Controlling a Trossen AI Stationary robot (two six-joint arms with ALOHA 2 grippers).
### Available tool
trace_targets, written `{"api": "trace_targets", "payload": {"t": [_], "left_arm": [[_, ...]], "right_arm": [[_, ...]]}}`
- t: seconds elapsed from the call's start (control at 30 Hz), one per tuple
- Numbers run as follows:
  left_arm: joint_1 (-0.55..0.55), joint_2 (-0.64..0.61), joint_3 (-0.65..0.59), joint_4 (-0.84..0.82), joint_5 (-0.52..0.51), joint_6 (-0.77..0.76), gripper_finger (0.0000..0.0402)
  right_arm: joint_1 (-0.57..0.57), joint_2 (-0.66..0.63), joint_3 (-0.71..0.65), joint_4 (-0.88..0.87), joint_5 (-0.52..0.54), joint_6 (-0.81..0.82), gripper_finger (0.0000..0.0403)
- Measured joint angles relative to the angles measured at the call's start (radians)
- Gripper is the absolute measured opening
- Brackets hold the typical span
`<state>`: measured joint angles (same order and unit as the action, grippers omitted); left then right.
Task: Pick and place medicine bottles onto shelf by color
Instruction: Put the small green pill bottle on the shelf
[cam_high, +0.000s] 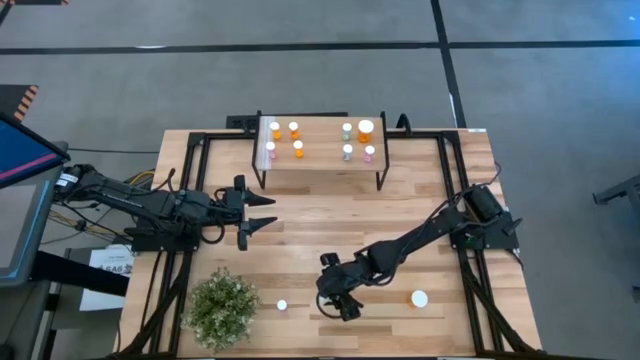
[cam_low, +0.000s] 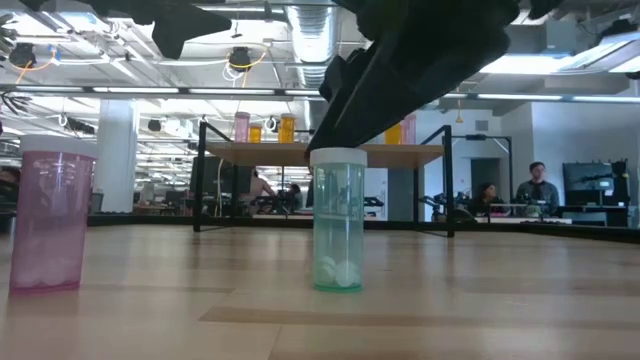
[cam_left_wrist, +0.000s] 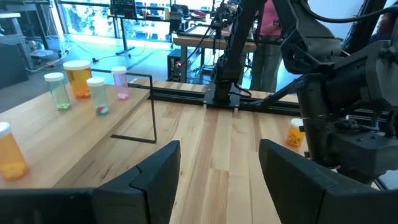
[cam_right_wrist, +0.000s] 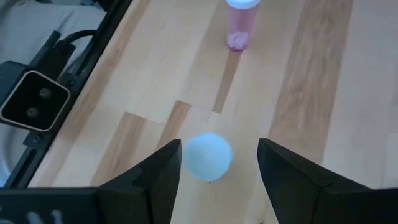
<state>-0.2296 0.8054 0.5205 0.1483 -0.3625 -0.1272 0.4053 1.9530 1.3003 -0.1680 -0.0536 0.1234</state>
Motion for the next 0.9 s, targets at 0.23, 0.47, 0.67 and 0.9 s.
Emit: {"api": "trace_targets", "payload": {"t": [0.23,0.47,0.67,0.9], "left_arm": [[0.0,0.0,0.0,0.0,0.0,-0.005,0.0206],[0.0,0.0,0.0,0.0,0.0,-0.003,0.0206],[0.0,0.0,0.0,0.0,0.0,-0.003,0.0206],[0.0,0.0,0.0,-0.001,0.0,-0.003,0.0206]], "right_arm": [[0.004,0.0,0.0,-0.014,0.003,0.001,0.0234],[0.02,0.0,0.0,-0.018,0.003,0.0,0.0234],[0.005,0.0,0.0,-0.018,0.026,0.0,0.0234],[-0.015,0.0,0.0,-0.018,0.026,-0.001,0.0234]]}}
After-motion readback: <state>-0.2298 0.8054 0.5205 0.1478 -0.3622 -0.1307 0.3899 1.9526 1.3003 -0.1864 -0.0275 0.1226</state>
